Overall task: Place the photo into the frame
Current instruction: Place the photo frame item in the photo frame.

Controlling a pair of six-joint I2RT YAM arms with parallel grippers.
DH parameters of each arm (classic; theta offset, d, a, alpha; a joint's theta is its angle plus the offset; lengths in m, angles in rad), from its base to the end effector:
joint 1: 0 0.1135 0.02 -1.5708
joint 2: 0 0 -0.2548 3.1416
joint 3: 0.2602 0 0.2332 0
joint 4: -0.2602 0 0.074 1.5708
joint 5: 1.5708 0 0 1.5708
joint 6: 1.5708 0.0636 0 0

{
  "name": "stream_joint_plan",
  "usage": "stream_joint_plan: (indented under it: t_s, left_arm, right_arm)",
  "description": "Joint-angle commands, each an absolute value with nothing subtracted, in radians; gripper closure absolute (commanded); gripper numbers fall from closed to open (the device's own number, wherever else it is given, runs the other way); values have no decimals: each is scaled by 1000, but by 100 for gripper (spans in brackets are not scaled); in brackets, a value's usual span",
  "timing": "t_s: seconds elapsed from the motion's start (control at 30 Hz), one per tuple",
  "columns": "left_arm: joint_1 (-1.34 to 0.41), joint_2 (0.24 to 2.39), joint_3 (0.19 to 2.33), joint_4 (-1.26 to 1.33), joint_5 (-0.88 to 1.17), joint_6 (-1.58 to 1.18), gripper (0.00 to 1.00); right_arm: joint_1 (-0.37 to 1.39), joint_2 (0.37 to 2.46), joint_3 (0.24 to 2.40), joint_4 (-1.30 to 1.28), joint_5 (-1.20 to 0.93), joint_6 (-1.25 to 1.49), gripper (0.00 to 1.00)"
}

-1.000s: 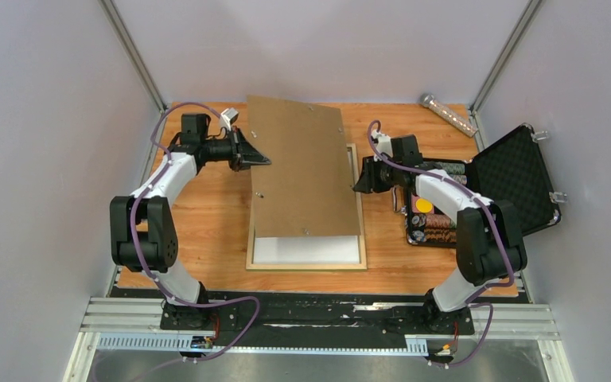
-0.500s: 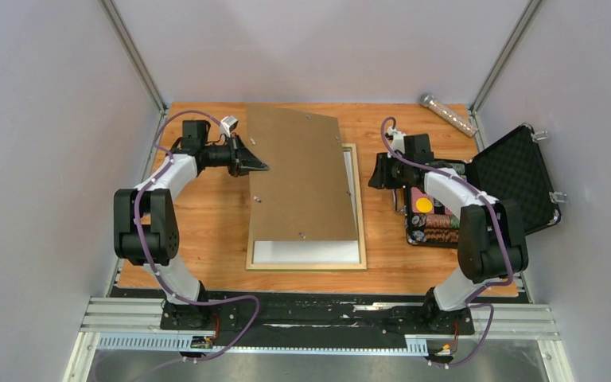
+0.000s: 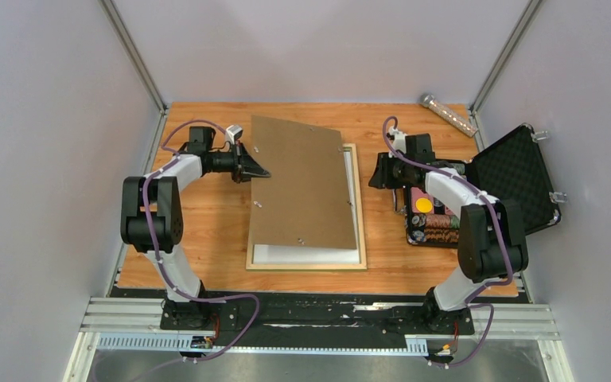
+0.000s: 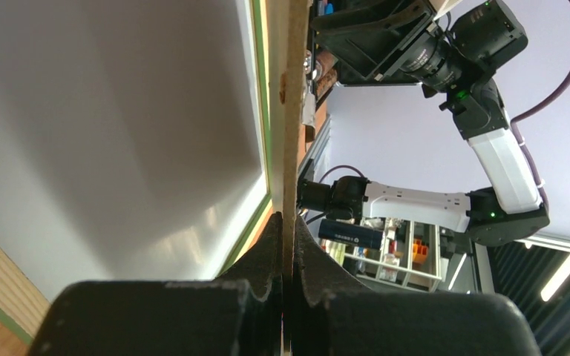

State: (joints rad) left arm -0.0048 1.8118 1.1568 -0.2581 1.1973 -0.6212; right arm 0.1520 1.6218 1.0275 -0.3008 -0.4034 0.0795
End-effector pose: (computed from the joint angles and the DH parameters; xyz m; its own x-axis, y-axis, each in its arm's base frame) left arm 0.3552 -0.0609 0.1943 -0.9758 -0.2077 -0.0682 0.0036 0.2967 -0.9550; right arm 0.3285 0.0756 0.1881 -0.7992 -0.0485 -0.5991 -0.3195 0.8786 0.3550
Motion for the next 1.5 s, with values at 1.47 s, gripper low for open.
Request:
stream_joint_plan:
  t_s: [1.47]
  left_arm:
    - [-42,1803,1136,-171,1316,-636,100]
  right_arm:
    - [180,1699,1043,-287,-418,80,67]
